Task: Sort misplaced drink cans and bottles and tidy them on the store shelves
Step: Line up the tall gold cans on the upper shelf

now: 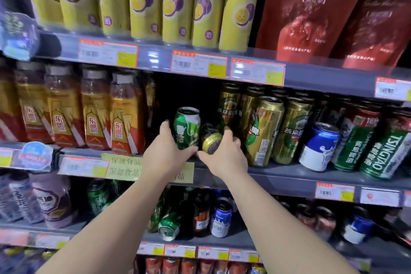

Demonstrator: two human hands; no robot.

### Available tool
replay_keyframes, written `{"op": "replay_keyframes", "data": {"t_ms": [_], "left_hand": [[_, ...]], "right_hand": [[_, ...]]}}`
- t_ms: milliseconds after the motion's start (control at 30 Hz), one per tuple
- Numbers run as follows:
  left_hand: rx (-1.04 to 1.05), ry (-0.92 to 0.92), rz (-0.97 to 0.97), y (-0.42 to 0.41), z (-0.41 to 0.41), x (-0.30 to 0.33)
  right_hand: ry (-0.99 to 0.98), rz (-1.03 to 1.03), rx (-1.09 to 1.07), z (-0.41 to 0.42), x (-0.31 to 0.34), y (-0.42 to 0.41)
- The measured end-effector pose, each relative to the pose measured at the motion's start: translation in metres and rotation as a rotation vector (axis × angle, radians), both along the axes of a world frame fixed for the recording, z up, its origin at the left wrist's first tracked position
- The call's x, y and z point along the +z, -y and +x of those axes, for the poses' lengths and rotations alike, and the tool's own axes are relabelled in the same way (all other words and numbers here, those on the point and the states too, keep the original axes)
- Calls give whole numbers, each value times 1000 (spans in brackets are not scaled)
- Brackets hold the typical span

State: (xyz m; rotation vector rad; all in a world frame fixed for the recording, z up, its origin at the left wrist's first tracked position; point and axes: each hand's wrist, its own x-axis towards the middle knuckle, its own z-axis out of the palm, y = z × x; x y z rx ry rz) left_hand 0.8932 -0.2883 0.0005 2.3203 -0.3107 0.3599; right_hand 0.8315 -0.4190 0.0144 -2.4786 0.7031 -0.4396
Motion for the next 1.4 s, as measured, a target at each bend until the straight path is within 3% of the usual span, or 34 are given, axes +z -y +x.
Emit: {"op": "replay_keyframes", "data": {"t_ms": [267,567,700,1300,1400], "left_hand": [[20,14,32,-18,8,3],[-35,-23,-16,-22,16,5],[-52,-5,-2,-23,18,4],[-80,-3,-44,-24,18,2],[-32,207,-206,-22,6,0]], "right_hand": [[71,-23,-28,-3,-8,5],[509,192,34,-40,-17,-12],[648,183,-19,-43,-3,-15],[777,56,1,-34,27,-8],[852,88,-6,-36,19,-9]]}}
